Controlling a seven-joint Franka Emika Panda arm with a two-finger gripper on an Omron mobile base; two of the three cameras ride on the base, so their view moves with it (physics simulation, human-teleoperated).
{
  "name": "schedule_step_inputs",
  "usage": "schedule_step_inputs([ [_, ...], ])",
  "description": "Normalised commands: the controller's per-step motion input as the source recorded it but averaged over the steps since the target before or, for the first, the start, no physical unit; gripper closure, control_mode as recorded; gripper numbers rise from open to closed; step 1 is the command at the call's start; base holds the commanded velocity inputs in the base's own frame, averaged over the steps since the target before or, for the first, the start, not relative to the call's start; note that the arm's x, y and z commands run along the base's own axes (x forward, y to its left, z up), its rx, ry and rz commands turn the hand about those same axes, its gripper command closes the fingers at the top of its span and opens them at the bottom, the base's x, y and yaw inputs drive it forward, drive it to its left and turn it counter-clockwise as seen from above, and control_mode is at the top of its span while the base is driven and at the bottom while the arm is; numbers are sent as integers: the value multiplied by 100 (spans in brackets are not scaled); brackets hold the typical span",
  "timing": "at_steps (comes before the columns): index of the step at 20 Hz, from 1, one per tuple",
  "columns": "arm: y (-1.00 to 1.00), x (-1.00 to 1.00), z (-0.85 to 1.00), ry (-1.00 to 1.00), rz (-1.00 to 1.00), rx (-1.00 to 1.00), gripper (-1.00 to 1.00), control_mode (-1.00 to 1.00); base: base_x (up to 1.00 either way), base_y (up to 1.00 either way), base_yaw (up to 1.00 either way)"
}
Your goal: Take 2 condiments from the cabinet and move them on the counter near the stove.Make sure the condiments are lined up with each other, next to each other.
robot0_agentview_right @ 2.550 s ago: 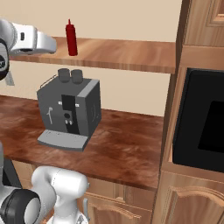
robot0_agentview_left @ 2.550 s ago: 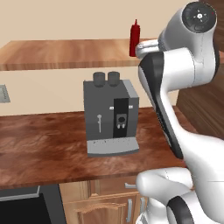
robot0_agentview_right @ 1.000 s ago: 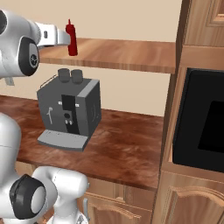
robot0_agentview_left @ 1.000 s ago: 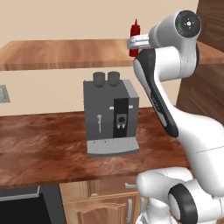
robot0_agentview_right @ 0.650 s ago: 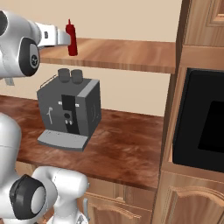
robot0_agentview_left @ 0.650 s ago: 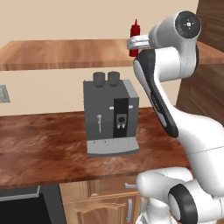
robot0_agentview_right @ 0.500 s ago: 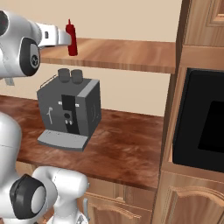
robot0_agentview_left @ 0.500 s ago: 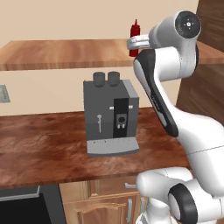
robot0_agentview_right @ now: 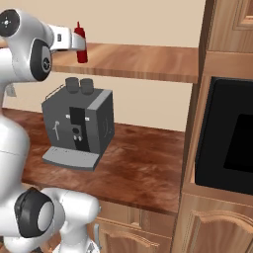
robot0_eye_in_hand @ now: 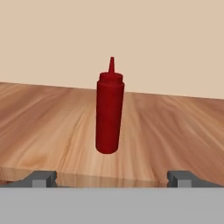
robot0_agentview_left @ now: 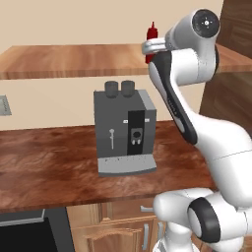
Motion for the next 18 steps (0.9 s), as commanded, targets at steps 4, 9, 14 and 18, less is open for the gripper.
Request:
schedule_step_inputs([
  [4, 0, 33, -6, 8, 0, 0, -100, -100, 0, 0, 0],
  [9, 0, 37, -9, 6, 0, 0, -100, -100, 0, 0, 0],
  [14, 0, 30, -3, 1, 0, 0, -100, -100, 0, 0, 0],
  [18, 0, 26, -3, 0, 0, 0, -100, -100, 0, 0, 0],
])
